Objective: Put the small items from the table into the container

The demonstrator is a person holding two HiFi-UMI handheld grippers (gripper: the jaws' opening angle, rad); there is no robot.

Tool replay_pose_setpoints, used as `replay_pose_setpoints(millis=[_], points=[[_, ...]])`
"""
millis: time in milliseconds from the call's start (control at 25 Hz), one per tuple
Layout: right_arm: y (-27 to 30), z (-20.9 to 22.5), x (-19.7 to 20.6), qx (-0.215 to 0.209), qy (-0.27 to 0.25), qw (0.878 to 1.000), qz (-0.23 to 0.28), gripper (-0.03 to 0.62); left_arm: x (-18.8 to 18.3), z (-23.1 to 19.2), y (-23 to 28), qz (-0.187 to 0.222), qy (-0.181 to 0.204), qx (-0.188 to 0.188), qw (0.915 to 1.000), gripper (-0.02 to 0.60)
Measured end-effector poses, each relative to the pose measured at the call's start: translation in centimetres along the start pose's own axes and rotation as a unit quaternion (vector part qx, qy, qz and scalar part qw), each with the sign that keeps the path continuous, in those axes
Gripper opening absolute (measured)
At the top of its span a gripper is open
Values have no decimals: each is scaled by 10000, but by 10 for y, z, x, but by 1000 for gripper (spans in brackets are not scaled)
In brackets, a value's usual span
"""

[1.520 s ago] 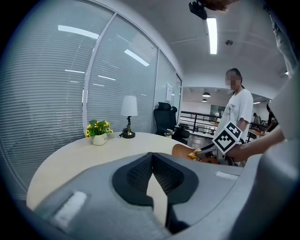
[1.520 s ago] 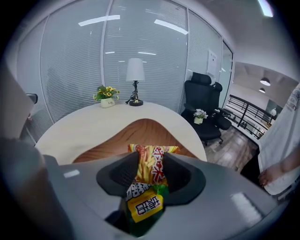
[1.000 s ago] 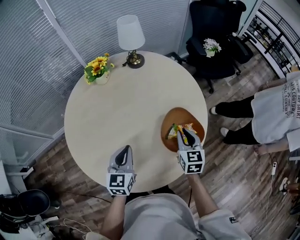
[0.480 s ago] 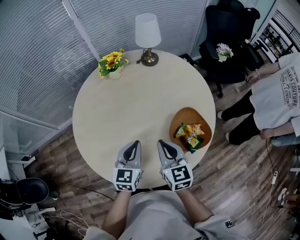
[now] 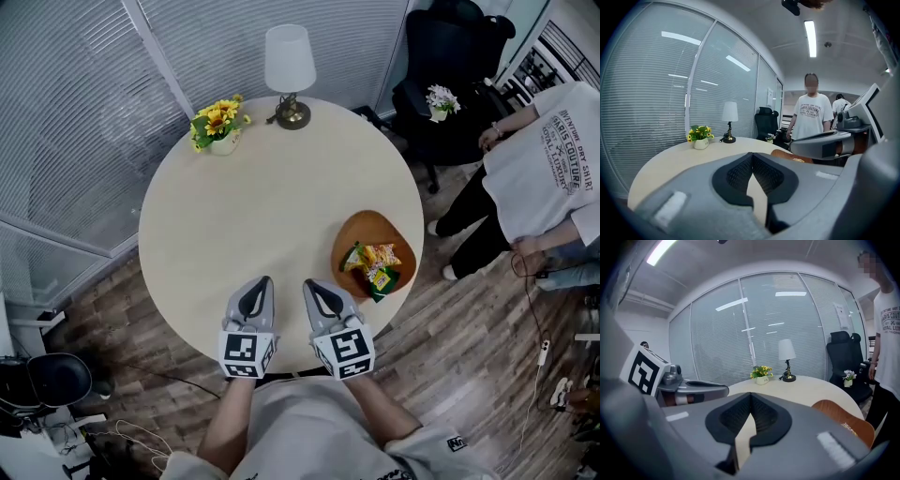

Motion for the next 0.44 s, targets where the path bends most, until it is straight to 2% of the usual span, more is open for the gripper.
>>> replay_pose_setpoints(millis=[440], points=[[-9, 7, 5, 91, 46, 9999, -37, 2, 5, 8, -3, -16, 33, 37, 10000, -2]])
Point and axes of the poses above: the fingertips, and each gripper's own axes: y forward along the fingers, z to its right, x out of its underside, the point moved 3 cm from there along -y, backward along the fingers, and after that the axes turned 5 degrees about -y, right-handed, at the moved point
